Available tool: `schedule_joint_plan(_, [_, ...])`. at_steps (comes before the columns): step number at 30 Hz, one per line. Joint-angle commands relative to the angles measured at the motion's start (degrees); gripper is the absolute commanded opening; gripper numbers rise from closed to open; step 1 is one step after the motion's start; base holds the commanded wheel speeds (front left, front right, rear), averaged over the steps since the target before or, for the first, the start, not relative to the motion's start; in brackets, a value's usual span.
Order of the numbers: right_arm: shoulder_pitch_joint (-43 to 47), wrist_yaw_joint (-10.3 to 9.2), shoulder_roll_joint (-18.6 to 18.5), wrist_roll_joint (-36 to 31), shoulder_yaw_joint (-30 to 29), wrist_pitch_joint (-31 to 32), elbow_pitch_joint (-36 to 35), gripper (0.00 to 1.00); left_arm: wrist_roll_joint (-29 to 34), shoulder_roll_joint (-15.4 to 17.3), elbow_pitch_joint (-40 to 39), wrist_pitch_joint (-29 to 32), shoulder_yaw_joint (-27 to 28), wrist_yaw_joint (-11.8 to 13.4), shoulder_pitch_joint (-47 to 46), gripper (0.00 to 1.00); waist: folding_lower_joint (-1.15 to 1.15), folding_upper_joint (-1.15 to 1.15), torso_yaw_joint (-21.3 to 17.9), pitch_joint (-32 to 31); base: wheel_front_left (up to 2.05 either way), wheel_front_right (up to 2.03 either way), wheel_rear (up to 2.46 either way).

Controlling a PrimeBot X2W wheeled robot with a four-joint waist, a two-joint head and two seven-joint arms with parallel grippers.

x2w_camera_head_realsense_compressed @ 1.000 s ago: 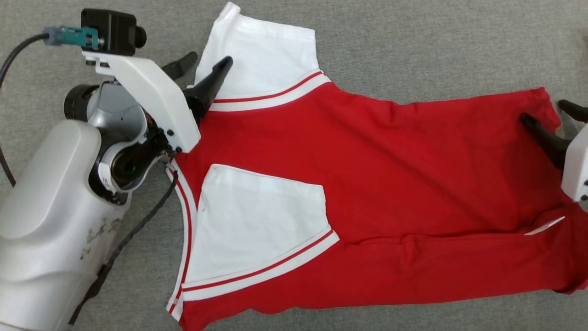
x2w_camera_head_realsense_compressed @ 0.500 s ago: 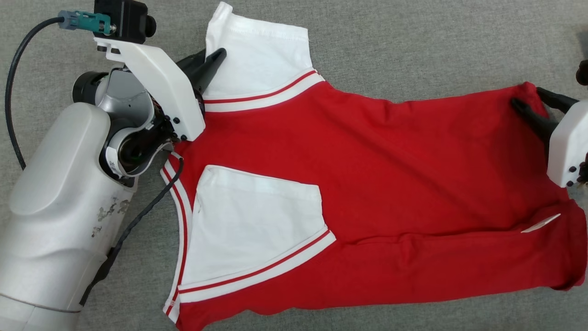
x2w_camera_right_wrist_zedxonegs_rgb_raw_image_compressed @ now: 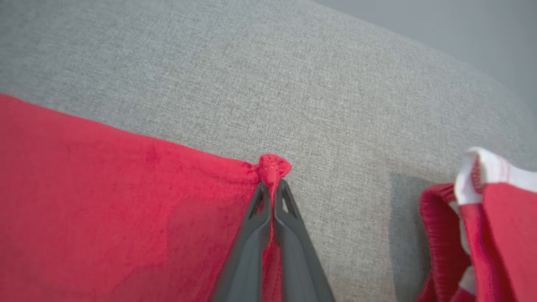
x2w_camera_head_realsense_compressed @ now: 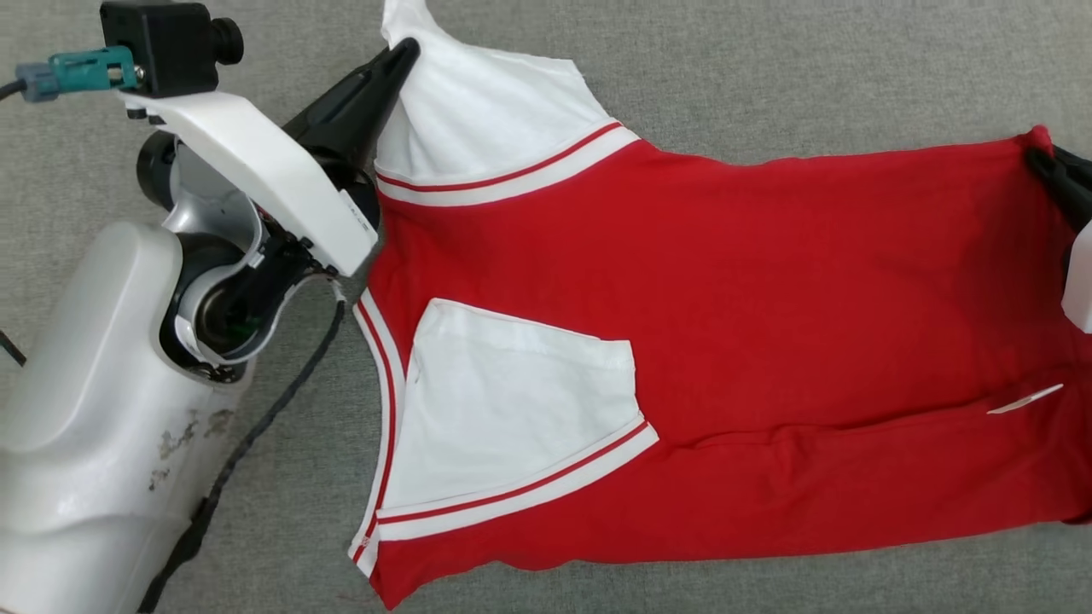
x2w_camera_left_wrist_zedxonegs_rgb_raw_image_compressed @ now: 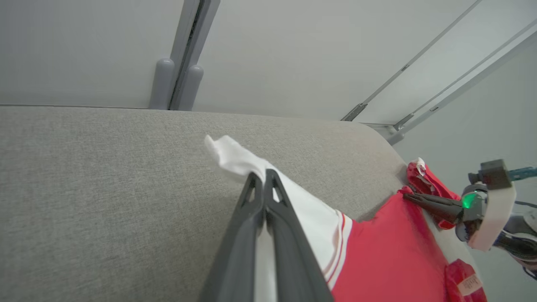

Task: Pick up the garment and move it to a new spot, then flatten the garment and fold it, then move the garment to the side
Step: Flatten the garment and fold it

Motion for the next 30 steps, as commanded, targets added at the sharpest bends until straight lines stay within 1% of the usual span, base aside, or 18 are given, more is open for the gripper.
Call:
schedule_joint_plan(1, [0.20, -0.04, -0.46, 0.03, -0.07, -1.04, 0.23, 0.00, -0.41, -0.01, -1.13, -0.56, 0.43, -0.11, 0.77, 0.00, 0.00, 0.00, 0.44, -0.56, 0.00, 0.00, 0.00])
schedule_joint_plan(6, [1.52, -0.04, -1.02, -0.09, 0.20, -4.46, 0.47, 0.00, -1.60, -0.55, -6.41, -2.28, 0.37, -0.83, 4.11, 0.00, 0.00, 0.00, 0.78, -1.84, 0.00, 0.00, 0.00])
schedule_joint_plan(9, [3.37, -0.03, -0.93, 0.04, 0.60, -6.55, -0.26, 0.00, -1.70, 0.16, -10.67, -2.67, -0.09, -0.78, 7.81, 0.00, 0.00, 0.00, 0.58, -3.29, 0.00, 0.00, 0.00])
schedule_joint_plan(13, [7.23, -0.03, -1.59, -0.35, 1.67, -9.97, -1.86, 0.00, -2.78, 1.53, -17.57, -2.91, -0.49, 0.43, 15.14, 0.00, 0.00, 0.00, 0.28, -6.05, 0.00, 0.00, 0.00])
schedule_joint_plan(17, [11.77, -0.03, -2.70, -1.14, 2.83, -13.46, -3.77, 0.00, -3.95, 3.44, -23.88, -2.81, -0.82, 2.43, 24.08, 0.00, 0.00, 0.00, -0.26, -8.91, 0.00, 0.00, 0.00])
schedule_joint_plan(20, [14.86, -0.03, -2.80, -1.67, 3.74, -15.22, -4.23, 0.00, -5.68, 4.40, -26.26, -2.91, -1.12, 3.74, 30.78, 0.00, 0.00, 0.00, -0.71, -10.74, 0.00, 0.00, 0.00])
schedule_joint_plan(23, [16.77, -0.03, -2.60, -1.93, 4.63, -16.34, -4.20, 0.00, -7.15, 4.79, -27.45, -3.59, -1.49, 4.25, 36.56, 0.00, 0.00, 0.00, -1.05, -12.13, 0.00, 0.00, 0.00])
schedule_joint_plan(24, [16.77, -0.03, -2.60, -1.93, 4.63, -16.34, -4.20, 0.00, -7.15, 4.79, -27.45, -3.59, -1.49, 4.25, 36.56, 0.00, 0.00, 0.00, -1.05, -12.13, 0.00, 0.00, 0.00])
schedule_joint_plan(25, [17.66, -0.03, -2.75, -2.25, 5.24, -17.07, -3.93, 0.00, -8.18, 4.72, -28.37, -4.18, -1.83, 4.51, 39.93, 0.00, 0.00, 0.00, -1.11, -12.88, 0.00, 0.00, 0.00])
schedule_joint_plan(30, [19.31, -0.03, -3.44, -2.38, 5.80, -19.05, -3.11, 0.00, -9.58, 4.93, -29.80, -5.12, -1.88, 4.60, 44.44, 0.00, 0.00, 0.00, -0.58, -14.03, 0.00, 0.00, 0.00])
